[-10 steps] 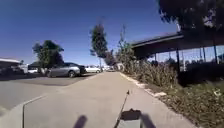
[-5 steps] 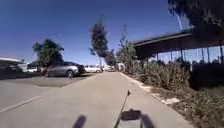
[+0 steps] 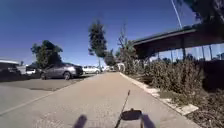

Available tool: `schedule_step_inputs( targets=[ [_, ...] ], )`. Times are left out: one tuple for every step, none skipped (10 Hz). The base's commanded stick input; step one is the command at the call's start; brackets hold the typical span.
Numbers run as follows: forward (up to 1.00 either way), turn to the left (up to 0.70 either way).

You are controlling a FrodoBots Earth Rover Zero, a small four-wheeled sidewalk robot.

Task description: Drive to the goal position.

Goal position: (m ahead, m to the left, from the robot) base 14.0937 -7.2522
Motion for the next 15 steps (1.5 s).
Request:
schedule_step_inputs(
  targets=[
    [1.0,0.0],
    [1.0,0.0],
    [1.0,0.0],
    [1.0,0.0],
    [1.0,0.0],
    [1.0,0.0],
    [1.0,0.0],
    [1.0,0.0],
    [1.0,0.0],
    [1.0,0.0],
    [1.0,0.0],
    [1.0,0.0],
    [1.0,0.0],
    [1.0,0.0],
    [1.0,0.0]
  ],
)
